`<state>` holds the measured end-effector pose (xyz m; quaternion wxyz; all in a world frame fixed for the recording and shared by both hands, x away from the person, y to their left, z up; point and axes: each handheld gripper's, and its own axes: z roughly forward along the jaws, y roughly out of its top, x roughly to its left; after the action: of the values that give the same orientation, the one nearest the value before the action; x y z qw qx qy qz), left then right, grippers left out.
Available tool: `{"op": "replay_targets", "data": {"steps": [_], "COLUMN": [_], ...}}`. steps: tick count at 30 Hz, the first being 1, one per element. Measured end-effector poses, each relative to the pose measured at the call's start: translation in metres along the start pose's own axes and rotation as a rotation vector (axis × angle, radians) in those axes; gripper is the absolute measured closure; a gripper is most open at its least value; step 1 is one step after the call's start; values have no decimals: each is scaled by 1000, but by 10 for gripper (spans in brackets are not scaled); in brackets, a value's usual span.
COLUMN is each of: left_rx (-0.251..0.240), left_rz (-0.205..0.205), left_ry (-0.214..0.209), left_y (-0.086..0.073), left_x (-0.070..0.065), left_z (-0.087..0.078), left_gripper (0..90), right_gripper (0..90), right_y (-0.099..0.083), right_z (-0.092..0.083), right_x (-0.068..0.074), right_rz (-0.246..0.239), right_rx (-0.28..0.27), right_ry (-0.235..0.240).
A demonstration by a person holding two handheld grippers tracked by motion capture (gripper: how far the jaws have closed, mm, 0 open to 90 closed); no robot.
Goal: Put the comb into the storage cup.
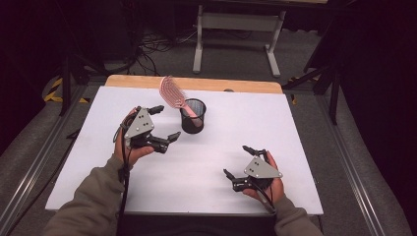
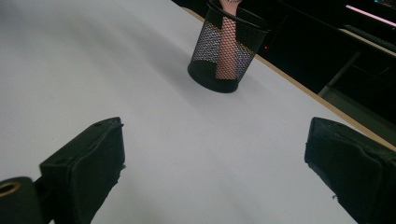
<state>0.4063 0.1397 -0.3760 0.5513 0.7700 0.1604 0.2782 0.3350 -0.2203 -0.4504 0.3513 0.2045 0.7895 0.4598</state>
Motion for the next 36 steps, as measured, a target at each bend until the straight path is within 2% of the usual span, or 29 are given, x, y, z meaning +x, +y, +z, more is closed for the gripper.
{"op": "replay_targets", "data": {"steps": [4, 16, 20, 24, 36], "left_rx": [6, 10, 26, 36, 48], "left_rz": [23, 34, 51, 65, 71], "left_ry": [-8, -38, -41, -40, -39], "left_y": [-1, -14, -19, -22, -31], "left_x": [-6, -23, -27, -30, -35], "left_z": [-2, -3, -5, -8, -21], "left_gripper": [56, 57, 57, 55, 55], "right_gripper": [58, 58, 58, 58, 58], "right_y": [0, 1, 1, 2, 2], "right_z": [0, -2, -2, -2, -3], "right_x": [0, -1, -1, -1, -1], "right_rz": [-2, -4, -5, -5, -4], "right_rx": [-2, -7, -11, -12, -13], "right_ry": [-3, -11, -14, -14, -11]}}
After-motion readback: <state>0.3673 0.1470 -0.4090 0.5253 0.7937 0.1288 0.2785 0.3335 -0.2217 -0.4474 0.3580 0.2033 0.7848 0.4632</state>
